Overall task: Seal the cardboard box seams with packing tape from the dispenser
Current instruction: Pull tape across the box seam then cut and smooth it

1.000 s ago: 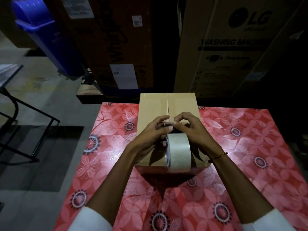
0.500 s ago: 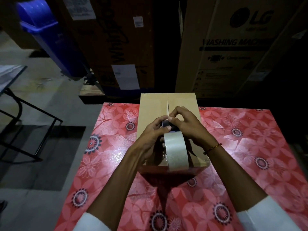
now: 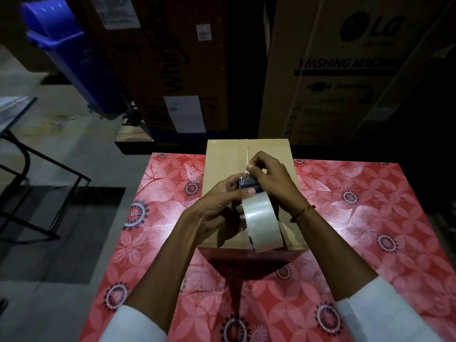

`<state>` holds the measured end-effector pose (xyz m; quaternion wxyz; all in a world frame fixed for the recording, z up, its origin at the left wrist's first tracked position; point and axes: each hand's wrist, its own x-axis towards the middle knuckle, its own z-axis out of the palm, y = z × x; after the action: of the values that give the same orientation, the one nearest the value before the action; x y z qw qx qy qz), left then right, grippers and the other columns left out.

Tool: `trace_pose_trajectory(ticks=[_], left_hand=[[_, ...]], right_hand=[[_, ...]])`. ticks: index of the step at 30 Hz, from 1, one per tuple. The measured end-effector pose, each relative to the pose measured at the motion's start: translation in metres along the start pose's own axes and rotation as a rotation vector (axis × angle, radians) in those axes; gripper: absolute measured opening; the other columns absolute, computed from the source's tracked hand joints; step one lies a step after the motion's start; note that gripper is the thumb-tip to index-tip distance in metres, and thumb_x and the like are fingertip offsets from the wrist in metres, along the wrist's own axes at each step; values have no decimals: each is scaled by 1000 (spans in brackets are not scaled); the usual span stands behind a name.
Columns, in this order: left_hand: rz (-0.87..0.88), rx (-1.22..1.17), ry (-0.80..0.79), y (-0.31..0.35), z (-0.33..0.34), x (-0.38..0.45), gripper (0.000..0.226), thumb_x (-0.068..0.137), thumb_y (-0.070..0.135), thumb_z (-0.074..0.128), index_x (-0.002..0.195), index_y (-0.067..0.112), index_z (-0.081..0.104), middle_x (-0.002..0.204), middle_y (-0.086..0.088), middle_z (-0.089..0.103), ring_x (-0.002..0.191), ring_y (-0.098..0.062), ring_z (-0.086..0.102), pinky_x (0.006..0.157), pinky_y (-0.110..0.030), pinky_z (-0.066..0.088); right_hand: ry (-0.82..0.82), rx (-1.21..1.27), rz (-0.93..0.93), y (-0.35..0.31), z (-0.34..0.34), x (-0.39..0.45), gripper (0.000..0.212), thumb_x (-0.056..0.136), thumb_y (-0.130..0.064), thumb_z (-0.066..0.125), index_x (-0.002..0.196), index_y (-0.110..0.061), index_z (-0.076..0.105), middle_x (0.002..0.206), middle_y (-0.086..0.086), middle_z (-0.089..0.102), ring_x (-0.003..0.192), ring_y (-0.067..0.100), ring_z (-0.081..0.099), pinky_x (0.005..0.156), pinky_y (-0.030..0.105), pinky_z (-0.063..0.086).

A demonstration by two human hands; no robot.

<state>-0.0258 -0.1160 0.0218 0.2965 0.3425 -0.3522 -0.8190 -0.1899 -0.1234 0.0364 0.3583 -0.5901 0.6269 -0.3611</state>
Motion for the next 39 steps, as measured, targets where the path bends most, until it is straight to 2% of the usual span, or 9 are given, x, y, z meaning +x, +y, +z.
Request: trace_pose_trajectory(ticks=[5, 9, 12, 16, 20, 25, 32, 35, 39], left_hand=[[-64, 126, 13, 8, 1, 3, 62, 75, 16, 84, 133, 13, 59, 139, -26, 57, 114, -38, 54, 107, -54, 38], [-64, 242, 66, 24, 5, 5, 46, 87, 29, 74, 128, 11, 61, 124, -15, 66, 107, -27, 65, 92, -37, 51], [23, 480, 131, 26, 12, 9, 35, 93, 29, 67, 126, 15, 63, 124, -8, 68, 116, -25, 65, 98, -38, 54], [35, 453, 165, 10, 17, 12, 34, 89, 17, 72, 122, 10, 65, 121, -15, 68, 115, -34, 65, 97, -43, 55], [22, 400, 169, 5, 14, 14, 38, 84, 15, 78, 120, 11, 67, 122, -19, 68, 115, -39, 65, 102, -55, 52], [-10, 311, 130, 8, 11, 12, 41, 84, 10, 77, 123, 8, 65, 128, -23, 64, 121, -41, 61, 107, -55, 48], [95, 422, 355, 15, 17, 19, 8, 98, 12, 59, 97, 8, 65, 66, 10, 65, 55, 2, 58, 64, -22, 47], [103, 462, 417, 12, 18, 21, 10, 99, 12, 58, 95, 9, 66, 76, -1, 65, 67, -10, 56, 63, -27, 45], [89, 344, 492, 12, 15, 25, 9, 98, 10, 58, 91, 6, 64, 95, -17, 65, 93, -31, 60, 88, -47, 51]], right_hand=[[-21, 45, -8, 6, -6, 2, 11, 99, -23, 59, 92, -14, 57, 89, 5, 65, 85, 22, 63, 78, 44, 55], [-51, 183, -1, 17, -15, -1, 11, 101, -18, 59, 92, -12, 60, 87, 8, 59, 81, 19, 58, 74, 40, 52], [-65, 214, 0, 19, -15, -1, 10, 101, -19, 58, 93, -15, 61, 90, 11, 63, 86, 24, 62, 79, 45, 56], [-40, 222, 2, 21, -10, -2, 8, 101, -20, 59, 95, -15, 61, 87, 15, 66, 87, 36, 67, 76, 46, 58], [0, 192, 13, 22, -7, 0, 8, 102, -21, 58, 95, -17, 59, 75, 6, 63, 72, 23, 64, 63, 34, 53], [-66, 119, 24, 20, -11, 6, 9, 101, -25, 58, 98, -16, 59, 76, 10, 66, 71, 26, 66, 65, 41, 55], [-142, 233, 80, 16, -18, 9, 13, 99, -22, 63, 94, -10, 61, 71, 4, 62, 61, 11, 58, 59, 23, 47], [-220, 315, 157, 8, -26, 8, 18, 97, -29, 67, 96, -11, 63, 84, 8, 64, 69, 11, 60, 63, 22, 49], [-385, 553, 324, 9, -42, 8, 32, 84, -43, 73, 99, -17, 61, 91, 2, 74, 88, 21, 68, 71, 31, 50]])
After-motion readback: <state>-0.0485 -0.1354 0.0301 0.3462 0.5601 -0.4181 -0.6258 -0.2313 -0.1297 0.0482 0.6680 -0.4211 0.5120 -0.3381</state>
